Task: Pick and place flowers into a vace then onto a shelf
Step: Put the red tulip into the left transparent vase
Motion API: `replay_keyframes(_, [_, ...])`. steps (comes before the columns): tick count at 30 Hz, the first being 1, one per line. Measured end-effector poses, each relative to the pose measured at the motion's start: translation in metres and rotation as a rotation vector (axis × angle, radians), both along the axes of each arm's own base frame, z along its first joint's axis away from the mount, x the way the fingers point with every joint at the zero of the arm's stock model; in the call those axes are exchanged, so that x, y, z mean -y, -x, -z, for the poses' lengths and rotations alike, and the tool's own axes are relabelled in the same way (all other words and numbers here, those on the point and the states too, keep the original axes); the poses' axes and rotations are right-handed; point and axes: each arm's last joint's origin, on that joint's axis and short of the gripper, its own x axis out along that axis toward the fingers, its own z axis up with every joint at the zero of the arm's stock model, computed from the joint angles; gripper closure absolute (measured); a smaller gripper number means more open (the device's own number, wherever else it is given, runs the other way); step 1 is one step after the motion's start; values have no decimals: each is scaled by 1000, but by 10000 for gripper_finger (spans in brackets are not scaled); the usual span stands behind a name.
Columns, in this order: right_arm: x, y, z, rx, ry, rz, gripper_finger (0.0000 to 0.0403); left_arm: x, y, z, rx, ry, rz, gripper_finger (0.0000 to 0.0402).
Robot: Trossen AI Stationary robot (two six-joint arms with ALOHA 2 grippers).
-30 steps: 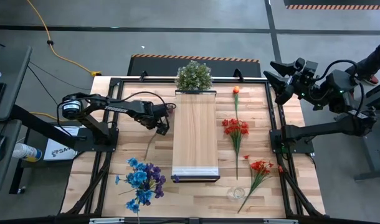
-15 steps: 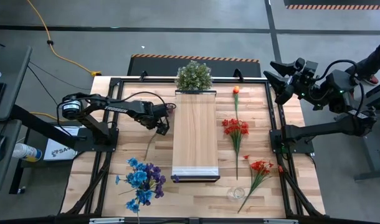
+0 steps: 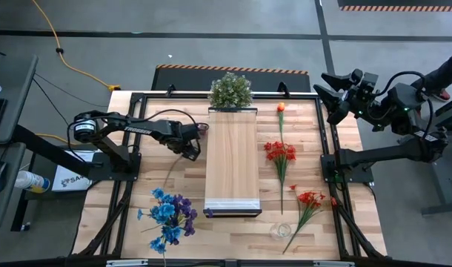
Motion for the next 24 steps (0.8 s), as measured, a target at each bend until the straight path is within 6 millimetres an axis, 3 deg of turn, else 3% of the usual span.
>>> replay_keyframes(9, [0,0,0,0,-1,0,141,0,3,0,-27,-12,-54,371])
replay_keyframes(24, [0,0,0,1,-2,0,141,-1,8,-11,-1,-73,-140,372])
